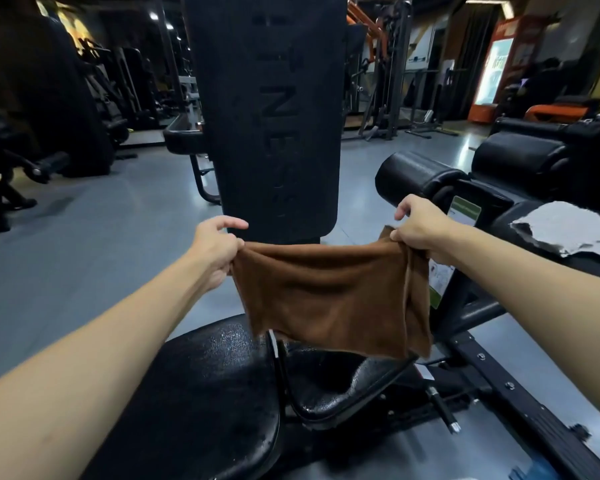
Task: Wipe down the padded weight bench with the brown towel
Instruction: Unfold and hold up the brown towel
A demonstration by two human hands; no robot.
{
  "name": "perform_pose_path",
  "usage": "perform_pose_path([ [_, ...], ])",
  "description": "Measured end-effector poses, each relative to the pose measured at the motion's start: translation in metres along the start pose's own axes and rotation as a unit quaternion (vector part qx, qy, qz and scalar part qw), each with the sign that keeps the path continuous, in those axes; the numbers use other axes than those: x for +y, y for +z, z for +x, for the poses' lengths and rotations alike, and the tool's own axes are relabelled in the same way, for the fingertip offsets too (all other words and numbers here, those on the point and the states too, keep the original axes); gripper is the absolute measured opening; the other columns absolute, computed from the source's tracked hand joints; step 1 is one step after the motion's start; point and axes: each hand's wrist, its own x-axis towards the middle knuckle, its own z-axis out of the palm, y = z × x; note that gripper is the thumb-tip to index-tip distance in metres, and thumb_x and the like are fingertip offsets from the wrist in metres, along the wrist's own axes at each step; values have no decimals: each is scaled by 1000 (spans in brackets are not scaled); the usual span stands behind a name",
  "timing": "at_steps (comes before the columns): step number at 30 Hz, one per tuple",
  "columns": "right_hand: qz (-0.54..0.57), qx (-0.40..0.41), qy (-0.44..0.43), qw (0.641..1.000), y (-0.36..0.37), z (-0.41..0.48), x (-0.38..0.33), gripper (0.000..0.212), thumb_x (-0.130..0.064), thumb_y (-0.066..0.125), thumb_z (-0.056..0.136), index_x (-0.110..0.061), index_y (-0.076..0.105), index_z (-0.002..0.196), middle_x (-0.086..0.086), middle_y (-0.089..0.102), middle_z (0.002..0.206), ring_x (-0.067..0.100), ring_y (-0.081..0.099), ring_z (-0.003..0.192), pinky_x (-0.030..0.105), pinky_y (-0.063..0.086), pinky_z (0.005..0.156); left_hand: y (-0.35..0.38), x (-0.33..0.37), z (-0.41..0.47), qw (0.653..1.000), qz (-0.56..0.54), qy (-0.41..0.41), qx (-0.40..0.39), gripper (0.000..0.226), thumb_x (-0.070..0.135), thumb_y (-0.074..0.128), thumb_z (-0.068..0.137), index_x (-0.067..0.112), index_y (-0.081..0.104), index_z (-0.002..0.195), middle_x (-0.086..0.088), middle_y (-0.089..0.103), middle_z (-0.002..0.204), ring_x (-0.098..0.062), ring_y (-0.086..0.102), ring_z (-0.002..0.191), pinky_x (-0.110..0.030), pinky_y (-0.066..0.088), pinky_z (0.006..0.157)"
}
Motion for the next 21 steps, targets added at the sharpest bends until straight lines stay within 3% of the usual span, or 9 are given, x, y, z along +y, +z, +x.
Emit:
perform_pose_path([
  [4,88,-29,-38,995,10,-2,1,24,4,51,89,-18,56,80,17,62,94,23,58,70,25,47,51,-3,19,3,999,15,8,-34,39,-15,41,94,7,70,82,-12,64,86,-21,61,70,-25,53,55],
  [7,118,-237,-51,963,-4,-18,-4,14,-20,67,93,-7,67,87,11,69,88,15,64,69,21,53,61,-11,26,-1,987,84,52,-129,13,-2,58,91,-6,71,92,-14,64,79,-23,60,71,-27,50,64],
  [10,-159,-342,-72,924,-6,-21,1,36,-37,83,75,-14,69,99,1,65,106,21,66,93,33,54,85,-20,25,-1,889,344,156,-258,19,24,80,79,13,74,93,-3,71,80,-16,65,73,-28,52,69],
  [12,-315,-272,-129,900,5,-17,3,23,-29,79,78,-15,65,88,-1,53,98,24,60,91,32,50,79,-13,17,2,792,506,219,-261,16,33,81,75,22,70,74,2,66,67,-15,62,65,-25,47,57],
  [14,-277,-216,-152,924,13,-17,5,16,-22,71,84,-13,62,73,2,55,74,23,56,75,28,42,62,-3,7,8,750,575,277,-174,33,36,70,83,20,57,57,1,57,58,-22,57,63,-28,39,53],
  [15,-218,-203,-138,945,14,-18,7,20,-22,69,84,-12,62,68,2,54,66,21,53,68,27,38,57,1,2,8,755,573,286,-139,38,38,62,87,17,54,56,0,57,58,-25,57,66,-30,40,57],
  [17,-43,-169,-80,981,14,-17,10,23,-24,71,82,-9,64,67,4,54,62,18,50,60,27,36,56,12,-8,9,828,500,226,-112,41,38,53,91,10,55,62,-6,61,64,-28,60,69,-33,47,62],
  [19,124,-132,1,984,20,-19,9,18,-22,69,82,-7,63,73,5,57,61,19,52,54,25,39,54,27,-13,4,947,285,69,-134,27,29,54,88,6,56,73,-13,61,70,-27,58,64,-31,50,63],
  [21,230,-147,95,957,32,-22,3,10,-17,63,86,-8,61,82,7,61,60,21,56,49,26,48,52,47,-19,-5,970,80,-114,-198,15,24,53,86,10,60,87,-15,64,75,-28,60,65,-43,56,75],
])
